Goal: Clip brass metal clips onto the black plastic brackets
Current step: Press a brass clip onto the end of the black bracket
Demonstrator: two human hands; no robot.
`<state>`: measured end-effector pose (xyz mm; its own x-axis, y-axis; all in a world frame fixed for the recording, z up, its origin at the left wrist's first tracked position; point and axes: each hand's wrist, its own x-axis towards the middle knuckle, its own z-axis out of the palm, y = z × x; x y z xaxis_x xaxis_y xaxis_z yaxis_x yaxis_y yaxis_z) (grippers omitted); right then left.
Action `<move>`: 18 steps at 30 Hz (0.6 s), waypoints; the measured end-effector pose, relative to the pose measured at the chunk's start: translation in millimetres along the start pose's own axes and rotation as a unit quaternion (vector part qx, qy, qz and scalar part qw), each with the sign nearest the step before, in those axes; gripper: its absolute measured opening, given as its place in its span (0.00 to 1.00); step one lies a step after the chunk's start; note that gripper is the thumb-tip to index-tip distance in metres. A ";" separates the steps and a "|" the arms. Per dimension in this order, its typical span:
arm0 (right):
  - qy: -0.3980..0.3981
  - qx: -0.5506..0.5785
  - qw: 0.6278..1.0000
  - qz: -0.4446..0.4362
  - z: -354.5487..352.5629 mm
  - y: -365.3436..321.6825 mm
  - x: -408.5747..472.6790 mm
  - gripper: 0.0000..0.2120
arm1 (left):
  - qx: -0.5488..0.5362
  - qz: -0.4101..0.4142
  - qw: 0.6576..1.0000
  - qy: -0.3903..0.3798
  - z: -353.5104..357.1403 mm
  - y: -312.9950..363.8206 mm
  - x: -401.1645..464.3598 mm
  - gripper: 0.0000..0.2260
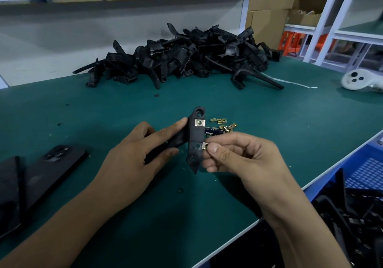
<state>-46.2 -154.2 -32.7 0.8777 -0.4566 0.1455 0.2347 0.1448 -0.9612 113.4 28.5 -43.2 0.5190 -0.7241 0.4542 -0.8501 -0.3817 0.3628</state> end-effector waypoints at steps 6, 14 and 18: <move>-0.023 -0.012 1.000 -0.005 -1.7 1.9 0.4 0.08 | 0.010 0.006 1.000 -0.013 -1.8 3.2 -0.8 0.25; -0.073 0.019 0.997 0.008 -5.0 -4.1 -3.7 0.11 | 0.065 0.055 0.996 -0.034 -9.3 18.5 -2.9 0.25; -0.087 0.044 0.995 0.011 -5.4 -3.5 -3.0 0.10 | 0.052 0.068 0.996 -0.038 -5.9 22.9 -5.5 0.26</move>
<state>-52.0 -158.0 -31.1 0.9403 -0.2941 0.1715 0.2444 0.2325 -0.9414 91.6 27.2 -32.7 0.3943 -0.8131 0.4284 -0.9184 -0.3320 0.2152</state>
